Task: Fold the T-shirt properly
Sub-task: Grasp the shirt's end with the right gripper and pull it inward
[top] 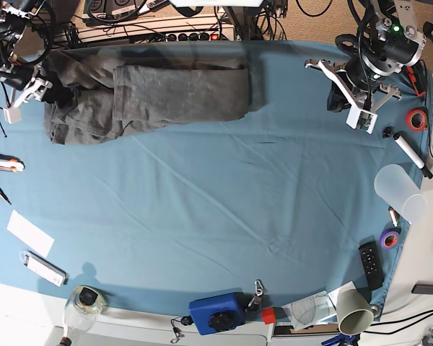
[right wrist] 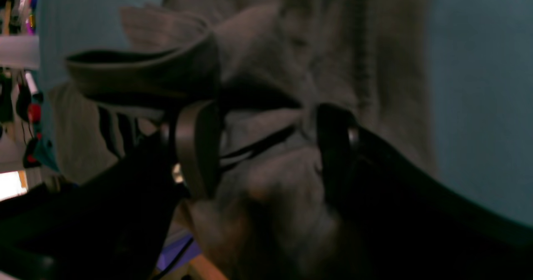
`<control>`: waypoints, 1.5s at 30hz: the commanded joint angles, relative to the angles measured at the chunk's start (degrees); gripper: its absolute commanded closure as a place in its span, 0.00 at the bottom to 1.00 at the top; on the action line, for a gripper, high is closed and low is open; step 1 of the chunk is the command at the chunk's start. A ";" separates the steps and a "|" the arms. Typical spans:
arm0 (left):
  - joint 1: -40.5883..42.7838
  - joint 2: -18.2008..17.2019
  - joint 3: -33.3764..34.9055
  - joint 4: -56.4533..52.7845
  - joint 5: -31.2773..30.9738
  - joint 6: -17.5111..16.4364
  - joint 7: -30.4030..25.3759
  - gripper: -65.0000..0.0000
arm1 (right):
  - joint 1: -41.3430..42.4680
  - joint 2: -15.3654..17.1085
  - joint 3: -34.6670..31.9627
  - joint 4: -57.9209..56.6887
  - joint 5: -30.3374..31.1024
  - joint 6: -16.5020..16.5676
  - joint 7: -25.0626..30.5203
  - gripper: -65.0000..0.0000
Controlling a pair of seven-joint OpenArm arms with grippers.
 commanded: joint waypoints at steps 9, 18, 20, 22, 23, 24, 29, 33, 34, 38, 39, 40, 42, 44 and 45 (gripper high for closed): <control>0.02 -0.28 -0.11 1.03 -0.63 -0.20 -1.51 1.00 | 0.15 1.05 -2.23 0.61 -0.81 0.06 -0.36 1.00; 0.02 -0.28 -0.11 1.03 -0.63 -0.20 -1.51 1.00 | 0.15 1.07 -2.12 2.58 2.58 0.06 -0.36 1.00; 0.02 -0.28 -0.11 1.03 -0.63 -0.20 -1.53 1.00 | 0.17 1.05 -1.68 4.96 2.51 0.06 -0.36 1.00; 0.02 -0.28 -0.11 1.03 -0.63 -0.20 -1.53 1.00 | 0.76 1.05 -0.15 7.91 2.29 0.06 -0.36 1.00; 0.02 -0.31 -0.11 1.03 -0.63 -0.20 -1.53 1.00 | 1.38 1.05 1.01 9.33 2.21 0.06 -0.36 1.00; 0.02 -0.28 -0.11 1.03 -0.66 -0.20 -1.51 1.00 | 2.14 1.05 2.38 10.67 1.97 0.06 -0.36 1.00; 0.02 -0.31 -0.11 1.03 -0.63 -0.20 -1.53 1.00 | 6.80 2.56 7.26 12.52 -7.72 0.06 -0.36 1.00; 0.02 -0.28 -0.11 1.03 -0.66 -0.20 -1.62 1.00 | 6.80 5.29 7.21 12.52 -11.02 0.06 -0.36 1.00; 0.02 -0.28 -0.11 1.03 -0.63 -0.20 -1.70 1.00 | 6.78 5.73 7.19 12.52 -11.06 0.06 -0.36 1.00; 0.00 -0.31 -0.11 1.03 -0.63 -0.20 -2.19 1.00 | 6.75 5.95 7.19 12.52 -11.04 0.06 -0.36 1.00; 0.02 -0.31 -0.11 1.03 -0.63 -0.20 -2.19 1.00 | 6.75 5.95 7.19 12.52 -11.04 0.06 -0.36 1.00; 0.02 -0.31 -0.11 1.03 -0.63 -0.20 -2.14 1.00 | 6.75 5.95 7.19 12.52 -11.06 0.06 -0.36 1.00; 0.02 -0.31 -0.11 1.03 -0.63 -0.20 -2.16 1.00 | 6.78 5.95 7.19 12.52 -11.08 0.06 -0.36 1.00; 0.02 -0.28 -0.11 1.03 -0.63 -0.20 -2.16 1.00 | 6.73 5.95 7.19 12.52 -12.37 0.06 -0.36 1.00; 0.04 -0.28 -0.11 1.03 -0.63 -0.20 -2.14 1.00 | 6.62 5.97 7.19 12.52 -13.31 0.06 -0.36 1.00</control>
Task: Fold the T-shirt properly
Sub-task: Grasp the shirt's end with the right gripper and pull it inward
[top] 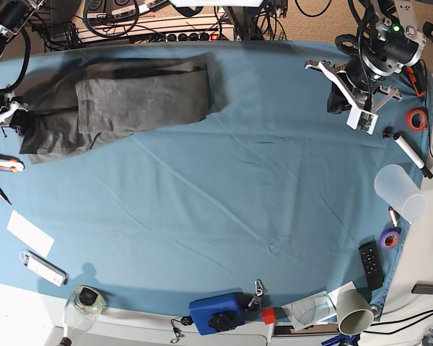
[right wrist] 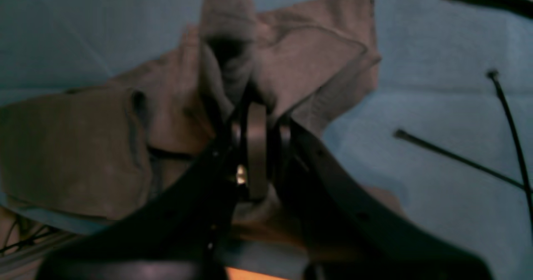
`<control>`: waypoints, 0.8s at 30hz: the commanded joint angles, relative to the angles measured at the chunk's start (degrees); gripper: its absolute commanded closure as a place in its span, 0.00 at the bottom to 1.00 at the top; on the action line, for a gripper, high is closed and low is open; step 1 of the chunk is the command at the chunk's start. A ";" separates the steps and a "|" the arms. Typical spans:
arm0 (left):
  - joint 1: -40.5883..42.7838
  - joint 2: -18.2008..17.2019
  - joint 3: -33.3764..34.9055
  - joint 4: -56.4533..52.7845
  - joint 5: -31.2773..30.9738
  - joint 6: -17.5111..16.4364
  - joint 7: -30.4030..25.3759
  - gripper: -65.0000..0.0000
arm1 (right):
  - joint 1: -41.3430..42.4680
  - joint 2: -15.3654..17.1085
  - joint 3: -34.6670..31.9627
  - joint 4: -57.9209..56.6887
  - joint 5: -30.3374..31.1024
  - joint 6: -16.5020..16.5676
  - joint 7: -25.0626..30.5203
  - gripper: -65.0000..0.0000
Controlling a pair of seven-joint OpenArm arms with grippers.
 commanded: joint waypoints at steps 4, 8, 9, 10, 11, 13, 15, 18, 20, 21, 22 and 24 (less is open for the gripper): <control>0.04 -0.31 -0.11 1.03 -0.63 -0.20 -1.07 1.00 | 0.31 1.77 0.48 0.79 -0.66 0.06 1.21 0.77; 0.07 -0.28 -0.11 1.03 -0.61 -0.20 -1.05 1.00 | 0.33 2.32 0.50 0.79 -0.63 0.06 1.21 0.71; 0.20 -0.31 -0.11 1.03 -0.52 -0.20 -1.07 1.00 | 0.35 2.75 0.50 0.81 -0.61 0.06 1.21 0.71; 0.24 -0.31 -0.11 1.03 -0.39 -0.20 -1.03 1.00 | 0.39 3.43 0.52 0.81 -0.61 0.06 1.21 0.71; 0.39 -0.33 -0.11 1.03 -0.39 -0.20 -1.07 1.00 | 0.57 4.31 0.52 0.83 -0.59 0.06 1.21 0.72; 0.63 -0.31 -0.11 1.03 -0.37 -0.20 -1.05 1.00 | 0.70 6.64 0.55 0.83 -0.61 0.06 1.21 0.72; 0.96 -0.31 -0.11 1.03 -0.39 -0.20 -1.09 1.00 | 0.68 9.20 0.57 0.83 -0.68 0.06 1.21 0.72; 1.51 -0.31 -0.11 1.03 -0.39 -0.20 -1.14 1.00 | 0.83 11.78 0.55 0.83 -3.89 0.06 4.66 0.72; 1.95 -0.31 -0.11 1.03 -0.39 -0.20 -1.18 1.00 | 0.79 11.91 0.55 0.81 -8.61 0.06 7.76 0.72; 2.14 -0.31 -0.11 1.03 -0.39 -0.20 -1.42 1.00 | 0.63 11.76 0.52 0.79 -10.25 0.06 8.79 0.72; 2.32 -0.31 -0.11 1.03 -0.39 -0.20 -1.46 1.00 | 0.63 11.58 0.52 0.79 -10.99 0.06 8.92 0.72; 2.60 -0.31 -0.11 1.03 -0.42 -0.20 -1.51 1.00 | 0.63 11.10 0.48 0.79 -11.34 0.06 8.41 0.71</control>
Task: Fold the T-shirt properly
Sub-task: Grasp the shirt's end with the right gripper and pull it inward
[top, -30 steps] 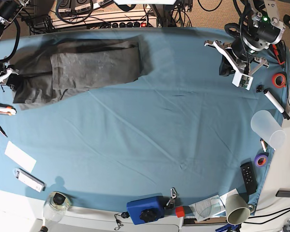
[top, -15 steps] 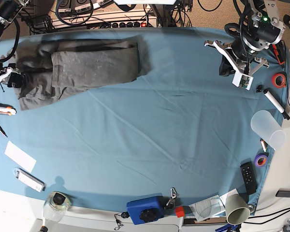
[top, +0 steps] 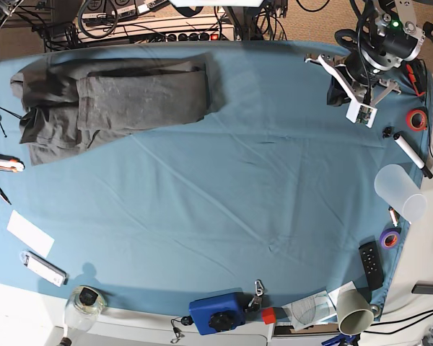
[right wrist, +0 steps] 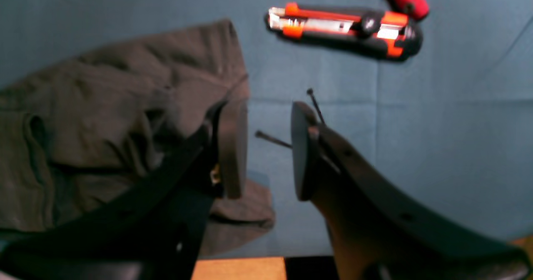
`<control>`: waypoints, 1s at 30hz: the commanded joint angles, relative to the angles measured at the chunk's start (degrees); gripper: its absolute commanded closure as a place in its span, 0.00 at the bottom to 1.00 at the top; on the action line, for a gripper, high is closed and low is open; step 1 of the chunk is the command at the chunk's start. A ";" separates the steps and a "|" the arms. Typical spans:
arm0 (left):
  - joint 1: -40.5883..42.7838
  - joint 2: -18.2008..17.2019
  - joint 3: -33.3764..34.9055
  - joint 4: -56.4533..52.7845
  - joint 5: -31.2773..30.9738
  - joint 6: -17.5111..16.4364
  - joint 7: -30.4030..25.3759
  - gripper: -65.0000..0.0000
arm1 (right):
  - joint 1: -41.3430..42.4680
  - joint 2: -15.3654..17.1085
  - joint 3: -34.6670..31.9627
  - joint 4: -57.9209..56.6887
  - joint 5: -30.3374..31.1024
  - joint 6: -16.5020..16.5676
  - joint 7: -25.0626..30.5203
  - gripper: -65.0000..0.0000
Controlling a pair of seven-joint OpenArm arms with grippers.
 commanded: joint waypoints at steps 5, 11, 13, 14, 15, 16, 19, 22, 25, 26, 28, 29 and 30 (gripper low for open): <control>0.87 -0.31 -0.11 1.03 -0.42 -0.20 -1.25 1.00 | 0.50 -0.07 0.48 0.74 -1.90 0.06 0.61 0.54; 2.03 -0.28 -0.11 1.03 -0.42 -0.22 -1.18 1.00 | 0.59 -3.26 0.48 -1.42 -8.28 0.06 7.28 0.54; 2.29 -0.28 -0.11 1.03 -0.42 -0.22 -1.20 1.00 | 0.92 -3.54 0.17 -4.85 -6.69 0.06 8.04 0.54; 2.47 -0.31 -0.11 1.03 -0.44 -0.22 -1.22 1.00 | 1.53 -3.54 -0.22 -7.10 -6.16 0.06 7.65 0.54; 2.62 -0.28 -0.11 1.03 -0.44 -0.20 -1.18 1.00 | 2.32 -3.52 -0.70 -9.57 -6.19 0.06 7.15 0.54; 2.75 -0.28 -0.11 1.03 -0.46 -0.20 -1.18 1.00 | 3.19 -3.50 -1.25 -12.24 -6.21 0.06 6.56 0.54; 2.82 -0.31 -0.11 1.03 -0.46 -0.20 -1.22 1.00 | 6.03 -3.50 -3.61 -20.26 -5.75 0.06 6.25 0.54; 2.84 -0.31 -0.11 1.03 -0.44 -0.20 -1.22 1.00 | 8.07 -3.52 -6.80 -25.33 -2.21 0.06 4.92 0.54; 2.82 -0.31 -0.11 1.03 -0.44 -0.20 -1.25 1.00 | 8.48 -3.50 -10.91 -25.83 1.81 0.06 0.74 0.54; 2.82 -0.28 -0.11 1.03 -0.44 -0.20 -1.25 1.00 | 8.46 -3.52 -12.02 -25.81 2.60 0.06 -0.04 0.54; 2.84 -0.28 -0.11 1.03 -0.44 -0.22 -1.25 1.00 | 8.41 -3.54 -13.73 -25.83 3.06 0.06 -1.38 0.54; 2.82 -0.31 -0.11 1.03 -0.44 -0.20 -1.25 1.00 | 8.41 -3.56 -14.32 -25.83 3.06 0.06 -2.27 0.54; 2.82 -0.31 -0.11 1.03 -0.44 -0.22 -1.25 1.00 | 8.41 -3.58 -14.64 -25.83 3.28 0.06 -3.50 0.54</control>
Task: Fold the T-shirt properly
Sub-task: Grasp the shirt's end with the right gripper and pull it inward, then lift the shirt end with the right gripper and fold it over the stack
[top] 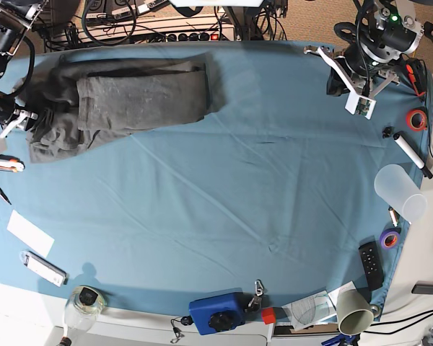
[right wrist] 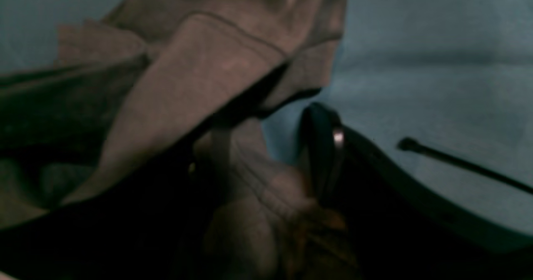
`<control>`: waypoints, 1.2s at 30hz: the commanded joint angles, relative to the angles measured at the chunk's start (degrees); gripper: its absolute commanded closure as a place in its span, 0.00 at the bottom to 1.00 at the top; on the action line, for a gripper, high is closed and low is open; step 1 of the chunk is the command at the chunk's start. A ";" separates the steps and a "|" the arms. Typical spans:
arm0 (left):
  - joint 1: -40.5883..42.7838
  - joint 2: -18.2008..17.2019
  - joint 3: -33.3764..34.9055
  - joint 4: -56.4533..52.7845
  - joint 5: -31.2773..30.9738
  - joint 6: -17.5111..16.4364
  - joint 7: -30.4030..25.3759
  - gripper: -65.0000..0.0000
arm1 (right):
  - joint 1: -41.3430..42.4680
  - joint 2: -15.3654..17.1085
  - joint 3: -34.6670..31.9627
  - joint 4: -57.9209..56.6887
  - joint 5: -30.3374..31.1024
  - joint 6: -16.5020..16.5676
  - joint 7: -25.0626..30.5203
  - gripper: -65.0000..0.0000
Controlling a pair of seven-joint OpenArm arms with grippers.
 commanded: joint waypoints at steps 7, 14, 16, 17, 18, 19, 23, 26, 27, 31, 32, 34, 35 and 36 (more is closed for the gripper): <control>0.00 -0.28 -0.11 1.03 -0.59 -0.22 -1.16 1.00 | -2.08 0.11 -0.31 0.11 3.06 -0.14 -6.03 0.59; 0.00 -0.28 -0.11 1.03 -0.59 -0.20 -2.14 1.00 | -2.29 0.09 -0.28 0.13 3.02 -0.14 -5.55 1.00; 0.02 -0.28 -0.11 1.03 -0.59 -0.22 -2.14 1.00 | -2.23 0.61 -0.20 0.17 3.02 -0.14 -2.91 1.00; 0.02 -0.31 -0.11 1.03 -0.59 -0.22 -2.14 1.00 | -1.77 0.90 -0.20 0.20 2.95 -0.14 -2.19 1.00; 0.02 -0.28 -0.11 1.03 -0.59 -0.20 -2.16 1.00 | -1.27 1.16 -0.17 0.20 2.78 -0.14 -2.10 1.00; 0.02 -0.28 -0.11 1.03 -0.59 -0.22 -2.12 1.00 | -0.55 1.36 -0.17 0.22 2.78 -0.14 -2.10 1.00; 0.02 -0.28 -0.11 1.03 -0.59 -0.22 -2.12 1.00 | 2.82 2.64 1.33 0.22 2.80 -0.14 -1.51 1.00; 0.02 -0.28 -0.11 1.03 -0.59 -0.20 -2.12 1.00 | 5.57 4.04 4.02 0.22 2.80 -0.14 -1.42 1.00; 0.02 -0.31 -0.11 1.03 -0.59 -0.20 -2.12 1.00 | 6.40 4.52 5.18 0.22 2.80 -0.14 -1.46 1.00; 0.02 -0.28 -0.11 1.03 -0.61 -0.20 -2.14 1.00 | 7.89 6.95 9.22 0.22 2.84 -0.14 -1.51 1.00; 0.02 -0.28 -0.11 1.03 -0.61 -0.22 -2.14 1.00 | 7.87 7.58 10.16 0.22 2.86 -0.14 -1.51 1.00; 0.02 -0.28 -0.11 1.03 -0.61 -0.20 -2.16 1.00 | 7.87 8.59 12.07 0.22 2.89 -0.14 -1.92 1.00; 0.02 -0.28 -0.11 1.03 -0.61 -0.20 -2.16 1.00 | 7.87 8.90 13.05 0.22 3.13 -0.14 -2.60 1.00; 0.02 -0.28 -0.11 1.03 -0.61 -0.20 -2.16 1.00 | 7.87 9.05 13.99 0.22 3.76 -0.14 -3.30 1.00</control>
